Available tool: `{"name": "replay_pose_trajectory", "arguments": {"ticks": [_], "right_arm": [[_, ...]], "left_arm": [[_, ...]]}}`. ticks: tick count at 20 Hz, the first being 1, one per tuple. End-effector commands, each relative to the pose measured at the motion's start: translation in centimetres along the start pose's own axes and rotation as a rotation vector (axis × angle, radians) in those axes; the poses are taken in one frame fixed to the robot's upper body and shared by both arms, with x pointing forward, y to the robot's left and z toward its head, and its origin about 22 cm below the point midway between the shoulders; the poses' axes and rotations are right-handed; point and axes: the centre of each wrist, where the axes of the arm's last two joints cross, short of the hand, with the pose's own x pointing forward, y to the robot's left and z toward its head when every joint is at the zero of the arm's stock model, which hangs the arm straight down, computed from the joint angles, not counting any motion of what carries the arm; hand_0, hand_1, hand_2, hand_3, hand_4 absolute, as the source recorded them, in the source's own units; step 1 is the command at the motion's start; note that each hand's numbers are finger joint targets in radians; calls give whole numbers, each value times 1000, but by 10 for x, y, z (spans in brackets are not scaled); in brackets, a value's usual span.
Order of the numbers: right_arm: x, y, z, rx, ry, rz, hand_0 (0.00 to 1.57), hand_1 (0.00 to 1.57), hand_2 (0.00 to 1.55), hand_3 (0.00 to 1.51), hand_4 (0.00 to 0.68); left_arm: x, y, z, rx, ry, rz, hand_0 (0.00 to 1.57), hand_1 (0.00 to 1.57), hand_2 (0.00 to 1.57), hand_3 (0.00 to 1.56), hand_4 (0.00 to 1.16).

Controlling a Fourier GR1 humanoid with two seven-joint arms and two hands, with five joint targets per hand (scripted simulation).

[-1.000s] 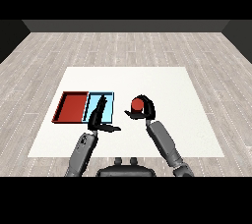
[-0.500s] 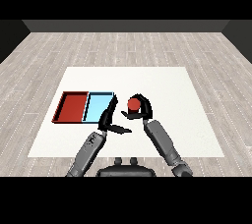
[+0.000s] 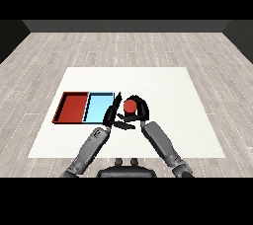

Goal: Pick the red can and put it in the red box

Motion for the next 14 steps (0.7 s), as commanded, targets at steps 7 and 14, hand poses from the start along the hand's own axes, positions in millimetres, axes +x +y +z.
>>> {"name": "replay_pose_trajectory", "arguments": {"ticks": [7, 14], "right_arm": [[8, 42, 2, 45, -33, -20, 1447, 1447, 1425, 1383, 615], [25, 42, 11, 54, -27, -67, 1459, 1459, 1445, 1395, 588]], "left_arm": [[-2, -8, -9, -27, 25, -5, 0, 0, 0, 0, 0], [-10, -9, -16, -35, 22, -34, 0, 0, 0, 0, 0]]}}
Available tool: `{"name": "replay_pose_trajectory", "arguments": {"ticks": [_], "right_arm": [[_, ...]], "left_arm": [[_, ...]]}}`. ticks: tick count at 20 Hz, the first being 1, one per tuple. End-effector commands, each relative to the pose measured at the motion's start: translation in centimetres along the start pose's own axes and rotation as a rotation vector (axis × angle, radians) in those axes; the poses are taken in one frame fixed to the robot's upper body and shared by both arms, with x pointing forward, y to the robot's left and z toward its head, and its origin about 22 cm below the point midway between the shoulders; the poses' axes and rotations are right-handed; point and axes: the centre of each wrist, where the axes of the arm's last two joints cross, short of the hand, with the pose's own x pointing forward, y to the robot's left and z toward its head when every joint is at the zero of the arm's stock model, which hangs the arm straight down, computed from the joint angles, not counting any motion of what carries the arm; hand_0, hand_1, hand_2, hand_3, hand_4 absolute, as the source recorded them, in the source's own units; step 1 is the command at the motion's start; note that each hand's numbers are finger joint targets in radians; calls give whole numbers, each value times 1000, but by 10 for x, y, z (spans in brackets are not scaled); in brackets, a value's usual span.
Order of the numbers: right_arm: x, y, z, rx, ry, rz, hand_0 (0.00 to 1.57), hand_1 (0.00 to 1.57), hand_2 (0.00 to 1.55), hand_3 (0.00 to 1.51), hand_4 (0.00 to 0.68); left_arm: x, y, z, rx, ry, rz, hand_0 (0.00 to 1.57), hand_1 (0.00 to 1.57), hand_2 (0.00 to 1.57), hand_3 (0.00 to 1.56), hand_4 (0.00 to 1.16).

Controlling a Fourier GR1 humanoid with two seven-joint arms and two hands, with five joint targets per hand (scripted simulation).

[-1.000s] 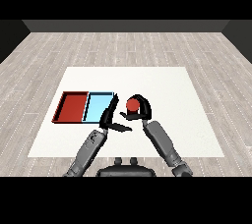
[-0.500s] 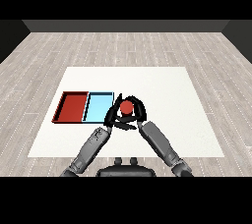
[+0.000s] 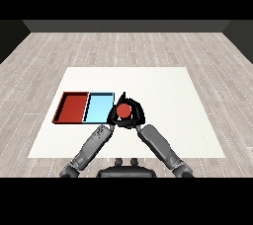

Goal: Pick the red can and put it in the red box

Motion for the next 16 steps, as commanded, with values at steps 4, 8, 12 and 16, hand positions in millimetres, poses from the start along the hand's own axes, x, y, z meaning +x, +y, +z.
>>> {"name": "replay_pose_trajectory", "arguments": {"ticks": [4, 8, 12, 16], "right_arm": [[-8, 11, -6, 15, 13, -33, 1462, 1462, 1453, 1402, 523], [12, 11, -14, 18, -39, -21, 1518, 1518, 1465, 1405, 516], [11, 7, -21, 33, 0, -40, 1493, 1493, 1446, 1398, 522], [6, 4, -2, 11, -35, -31, 1467, 1467, 1439, 1392, 561]], "left_arm": [[-9, -13, 5, 23, -3, 2, 0, 0, 0, 0, 0], [13, -20, -5, 82, 13, -69, 729, 729, 759, 249, 686], [11, -33, 20, 71, 60, -14, 1571, 1571, 1520, 1421, 904], [6, -19, -4, 97, 73, -77, 1571, 1571, 1536, 1446, 996]]}}
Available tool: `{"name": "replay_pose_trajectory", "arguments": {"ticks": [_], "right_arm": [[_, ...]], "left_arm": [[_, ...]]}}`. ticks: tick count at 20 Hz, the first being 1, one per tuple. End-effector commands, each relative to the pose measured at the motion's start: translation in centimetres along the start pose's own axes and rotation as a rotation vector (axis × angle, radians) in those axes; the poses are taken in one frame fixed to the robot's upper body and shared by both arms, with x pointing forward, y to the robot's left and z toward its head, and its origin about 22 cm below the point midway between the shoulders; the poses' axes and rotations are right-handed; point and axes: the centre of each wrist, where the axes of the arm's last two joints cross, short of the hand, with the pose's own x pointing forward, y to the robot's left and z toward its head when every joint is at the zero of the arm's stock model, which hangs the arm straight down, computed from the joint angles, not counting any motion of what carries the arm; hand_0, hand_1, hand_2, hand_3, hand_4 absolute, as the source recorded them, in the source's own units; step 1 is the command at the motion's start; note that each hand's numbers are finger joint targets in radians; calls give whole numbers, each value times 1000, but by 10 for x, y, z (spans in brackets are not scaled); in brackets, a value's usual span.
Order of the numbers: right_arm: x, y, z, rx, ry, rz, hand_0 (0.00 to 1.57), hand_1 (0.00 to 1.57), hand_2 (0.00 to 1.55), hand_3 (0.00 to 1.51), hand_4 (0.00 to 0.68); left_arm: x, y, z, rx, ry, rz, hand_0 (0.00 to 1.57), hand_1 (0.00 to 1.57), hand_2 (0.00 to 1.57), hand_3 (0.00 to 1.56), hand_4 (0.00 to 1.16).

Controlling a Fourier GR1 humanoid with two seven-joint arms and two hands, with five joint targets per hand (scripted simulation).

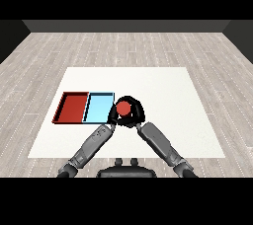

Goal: Pick the red can and put it in the red box

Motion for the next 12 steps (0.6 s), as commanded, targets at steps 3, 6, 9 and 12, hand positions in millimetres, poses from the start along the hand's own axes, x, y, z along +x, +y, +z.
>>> {"name": "replay_pose_trajectory", "arguments": {"ticks": [3, 6, 9, 12], "right_arm": [[-4, 11, 7, 24, -36, -60, 1478, 1478, 1437, 1390, 558], [-12, 11, 12, 22, -48, -40, 1518, 1518, 1450, 1391, 541], [-1, 3, -7, 20, -39, -37, 1520, 1520, 1461, 1399, 544], [14, 8, 5, 23, -39, -31, 1516, 1516, 1459, 1396, 549]], "left_arm": [[-2, -15, -9, 13, 2, -8, 1571, 1571, 1452, 1300, 881], [13, -2, -2, 24, 9, -19, 1571, 1571, 1495, 1340, 857], [-11, -13, 6, 37, 2, -8, 1571, 1571, 1510, 1404, 871], [-5, -26, -3, 42, -5, 14, 1571, 1571, 1528, 1424, 885]]}}
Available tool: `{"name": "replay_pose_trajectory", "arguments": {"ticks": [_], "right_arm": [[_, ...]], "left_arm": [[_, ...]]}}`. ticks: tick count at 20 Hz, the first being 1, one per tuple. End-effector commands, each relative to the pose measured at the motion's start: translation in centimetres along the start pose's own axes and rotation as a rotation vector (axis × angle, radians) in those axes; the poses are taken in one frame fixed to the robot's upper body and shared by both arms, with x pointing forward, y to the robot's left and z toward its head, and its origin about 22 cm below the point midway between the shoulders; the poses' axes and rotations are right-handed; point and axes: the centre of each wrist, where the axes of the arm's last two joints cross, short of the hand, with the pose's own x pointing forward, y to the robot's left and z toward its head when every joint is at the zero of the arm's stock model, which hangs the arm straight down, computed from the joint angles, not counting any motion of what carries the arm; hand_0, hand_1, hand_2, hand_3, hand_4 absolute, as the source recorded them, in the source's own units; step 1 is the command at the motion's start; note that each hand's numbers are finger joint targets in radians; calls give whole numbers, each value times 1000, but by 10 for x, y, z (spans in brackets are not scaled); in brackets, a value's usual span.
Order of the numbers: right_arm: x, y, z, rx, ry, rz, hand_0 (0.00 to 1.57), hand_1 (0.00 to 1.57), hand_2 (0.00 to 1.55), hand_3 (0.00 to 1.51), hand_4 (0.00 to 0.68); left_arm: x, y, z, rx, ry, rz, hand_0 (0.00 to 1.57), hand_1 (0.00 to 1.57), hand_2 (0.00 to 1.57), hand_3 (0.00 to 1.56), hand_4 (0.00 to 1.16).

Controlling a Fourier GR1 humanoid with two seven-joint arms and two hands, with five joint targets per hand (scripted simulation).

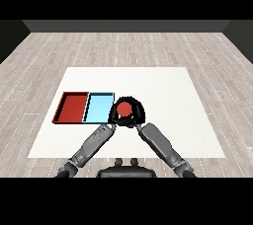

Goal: Pick the red can and put it in the red box

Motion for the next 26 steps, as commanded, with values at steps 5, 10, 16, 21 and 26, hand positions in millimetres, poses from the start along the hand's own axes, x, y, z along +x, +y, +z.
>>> {"name": "replay_pose_trajectory", "arguments": {"ticks": [5, 10, 16, 21, 26], "right_arm": [[14, 17, -12, 51, 13, -107, 1255, 1255, 1262, 1195, 0], [5, 7, -4, 69, -27, -71, 0, 0, 0, 0, 0], [25, 6, 6, 58, -63, -23, 0, 0, 0, 0, 0], [13, -26, -10, 14, -59, 57, 0, 0, 0, 0, 0], [76, -41, -24, -42, -165, 42, 0, 0, 0, 0, 0]], "left_arm": [[0, -11, 3, 8, 18, 44, 1571, 1571, 1556, 1489, 1119], [2, -11, 1, 3, 17, 47, 1571, 1571, 1569, 1491, 1140], [15, -7, -9, 1, -16, 15, 1571, 1571, 1571, 1486, 1148], [5, 3, 11, 21, 32, 18, 1571, 1571, 1571, 1489, 1148], [-13, -7, 17, 27, 44, 48, 1571, 1571, 1571, 1490, 1139]]}}
